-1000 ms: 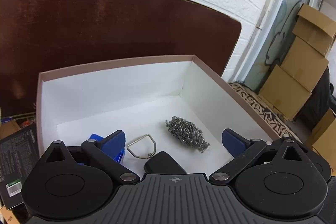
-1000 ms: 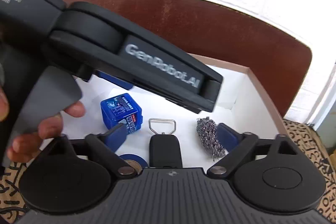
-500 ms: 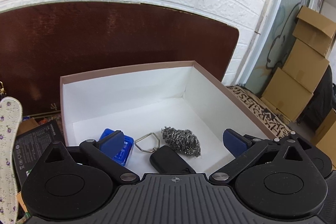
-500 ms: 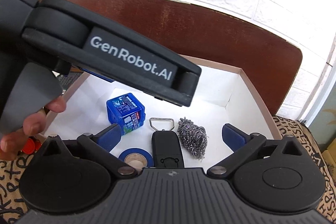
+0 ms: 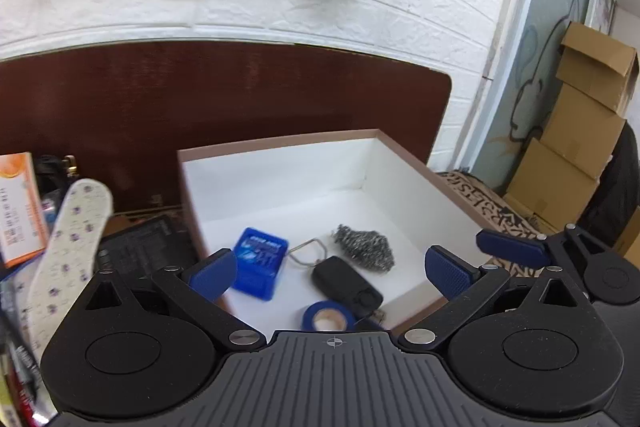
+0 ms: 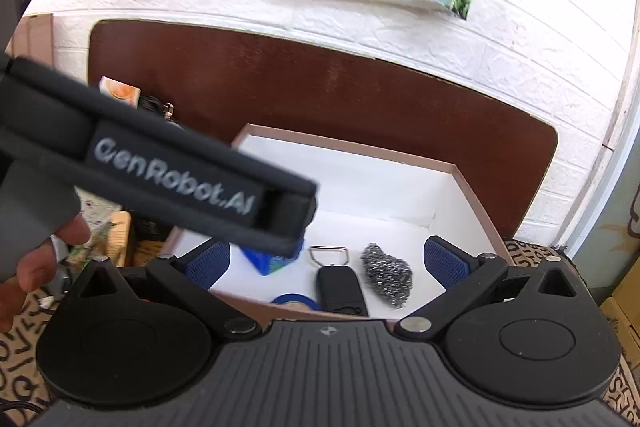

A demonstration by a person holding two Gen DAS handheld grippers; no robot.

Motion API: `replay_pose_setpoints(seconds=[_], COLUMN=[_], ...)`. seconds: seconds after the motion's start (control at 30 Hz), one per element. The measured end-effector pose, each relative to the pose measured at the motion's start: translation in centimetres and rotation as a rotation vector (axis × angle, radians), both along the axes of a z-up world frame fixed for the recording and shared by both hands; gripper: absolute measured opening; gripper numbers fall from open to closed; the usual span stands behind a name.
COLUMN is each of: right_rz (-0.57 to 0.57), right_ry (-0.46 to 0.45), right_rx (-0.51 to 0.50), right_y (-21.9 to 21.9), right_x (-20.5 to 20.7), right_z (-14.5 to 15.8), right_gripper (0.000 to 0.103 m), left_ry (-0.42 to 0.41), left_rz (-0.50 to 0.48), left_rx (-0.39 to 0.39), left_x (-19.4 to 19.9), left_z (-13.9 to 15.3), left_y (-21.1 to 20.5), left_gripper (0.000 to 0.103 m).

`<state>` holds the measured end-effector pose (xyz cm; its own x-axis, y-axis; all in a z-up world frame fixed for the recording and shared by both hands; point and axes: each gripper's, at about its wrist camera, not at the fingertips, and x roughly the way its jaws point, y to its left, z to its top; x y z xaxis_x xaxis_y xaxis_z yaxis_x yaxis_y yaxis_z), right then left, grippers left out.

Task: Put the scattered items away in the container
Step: 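Move the left tool back toward the yellow medicine box on the table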

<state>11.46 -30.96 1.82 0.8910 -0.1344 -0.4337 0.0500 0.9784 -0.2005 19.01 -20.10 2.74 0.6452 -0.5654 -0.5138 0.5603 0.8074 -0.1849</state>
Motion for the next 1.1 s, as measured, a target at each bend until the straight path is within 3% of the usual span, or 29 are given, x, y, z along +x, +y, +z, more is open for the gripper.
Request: replay_pose_setpoints(seconds=[0.1, 0.5, 0.83, 1.1], right_rz=[0.012, 0.093, 0.209, 0.263], right_ry=[-0.012, -0.030, 0.071, 0.146], right_rx=[0.009, 0.059, 0.079, 0.079], right_y=[1.2, 8.3, 14.7, 17.8], right_x=[-0.9, -5.5, -7.2, -6.5], right_z=[-0.1, -0.6, -4.4, -7.3], right_gripper=[0.103, 0.103, 0.103, 0.103], left_ry=[-0.008, 0.043, 0.156, 0.223], left_rz=[0.036, 0.173, 0.275, 0.361], left_rx=[0.021, -0.027, -0.085, -0.105], left_x=[-1.6, -6.6, -10.7, -10.6], left_z=[0.0, -1.5, -6.7, -9.3], left_y=[1.8, 10.5, 17.7, 22.2], left_gripper=[0.103, 0.103, 0.103, 0.103])
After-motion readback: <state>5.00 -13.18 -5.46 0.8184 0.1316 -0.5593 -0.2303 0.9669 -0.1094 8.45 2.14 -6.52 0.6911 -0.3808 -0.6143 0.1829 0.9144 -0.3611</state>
